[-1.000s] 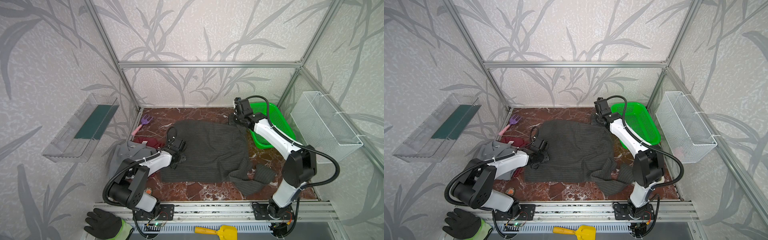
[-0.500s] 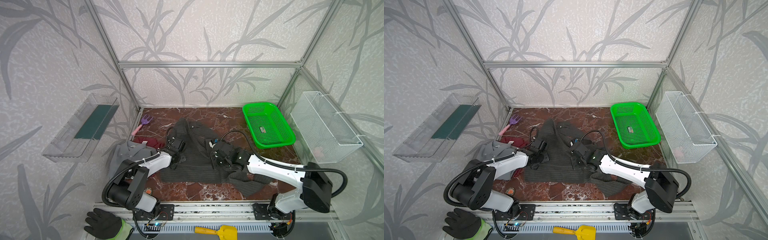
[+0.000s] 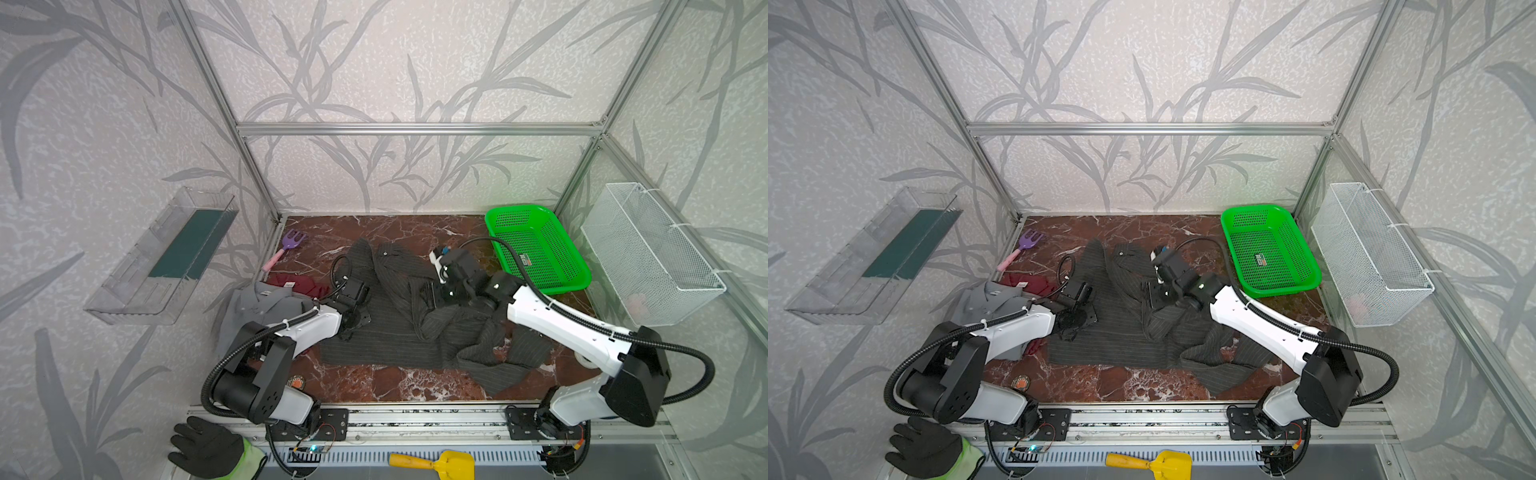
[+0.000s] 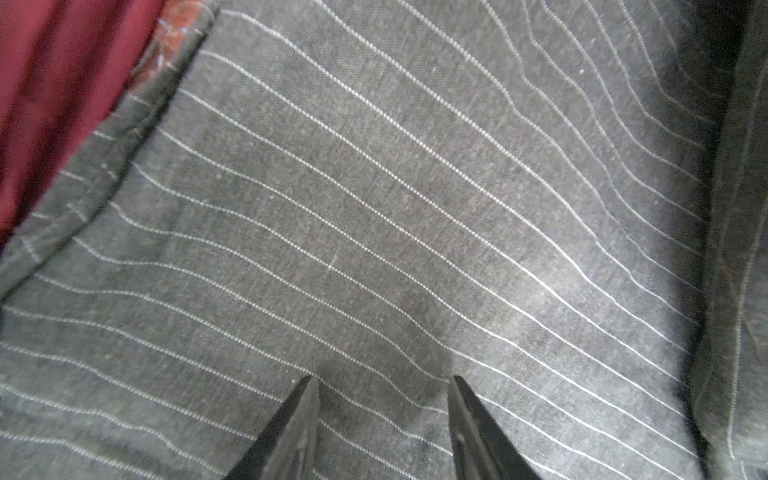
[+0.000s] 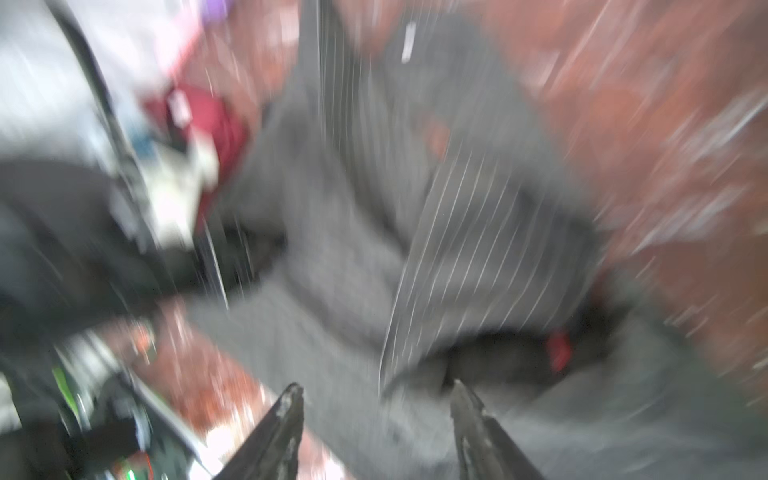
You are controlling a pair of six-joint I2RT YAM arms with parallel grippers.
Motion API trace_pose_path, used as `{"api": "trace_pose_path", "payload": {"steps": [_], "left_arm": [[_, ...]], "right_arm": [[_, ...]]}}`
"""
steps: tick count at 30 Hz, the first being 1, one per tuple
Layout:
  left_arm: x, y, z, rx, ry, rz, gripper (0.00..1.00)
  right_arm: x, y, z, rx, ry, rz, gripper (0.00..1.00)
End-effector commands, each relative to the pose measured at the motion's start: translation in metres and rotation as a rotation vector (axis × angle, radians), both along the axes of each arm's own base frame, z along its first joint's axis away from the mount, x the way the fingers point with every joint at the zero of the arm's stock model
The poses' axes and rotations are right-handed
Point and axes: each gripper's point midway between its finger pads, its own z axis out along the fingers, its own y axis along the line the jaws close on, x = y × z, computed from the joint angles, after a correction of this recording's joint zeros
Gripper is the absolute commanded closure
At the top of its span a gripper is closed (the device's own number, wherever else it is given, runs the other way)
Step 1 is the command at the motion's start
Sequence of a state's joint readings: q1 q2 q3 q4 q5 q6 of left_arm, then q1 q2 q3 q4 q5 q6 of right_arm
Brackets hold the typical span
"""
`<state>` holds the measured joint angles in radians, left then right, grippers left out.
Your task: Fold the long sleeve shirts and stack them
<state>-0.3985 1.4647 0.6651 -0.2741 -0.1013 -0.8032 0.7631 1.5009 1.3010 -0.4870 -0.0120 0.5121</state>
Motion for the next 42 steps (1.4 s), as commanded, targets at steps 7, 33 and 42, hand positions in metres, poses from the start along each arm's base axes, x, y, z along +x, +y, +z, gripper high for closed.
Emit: {"api": "trace_pose_path", "payload": {"steps": [7,33,42], "left_arm": [[-0.036,0.010,-0.022,0.029,0.144,-0.006,0.48],[-0.038,0.010,-0.027,0.024,0.155,-0.004,0.48],[-0.040,0.011,-0.026,0.023,0.153,0.003,0.48]], "right_arm": [[0.073,0.054,-0.071,-0.236,0.052,0.130,0.41],[0.184,0.053,-0.213,-0.424,0.222,0.067,0.37],[0.181,0.044,-0.229,-0.425,0.280,0.081,0.75]]}}
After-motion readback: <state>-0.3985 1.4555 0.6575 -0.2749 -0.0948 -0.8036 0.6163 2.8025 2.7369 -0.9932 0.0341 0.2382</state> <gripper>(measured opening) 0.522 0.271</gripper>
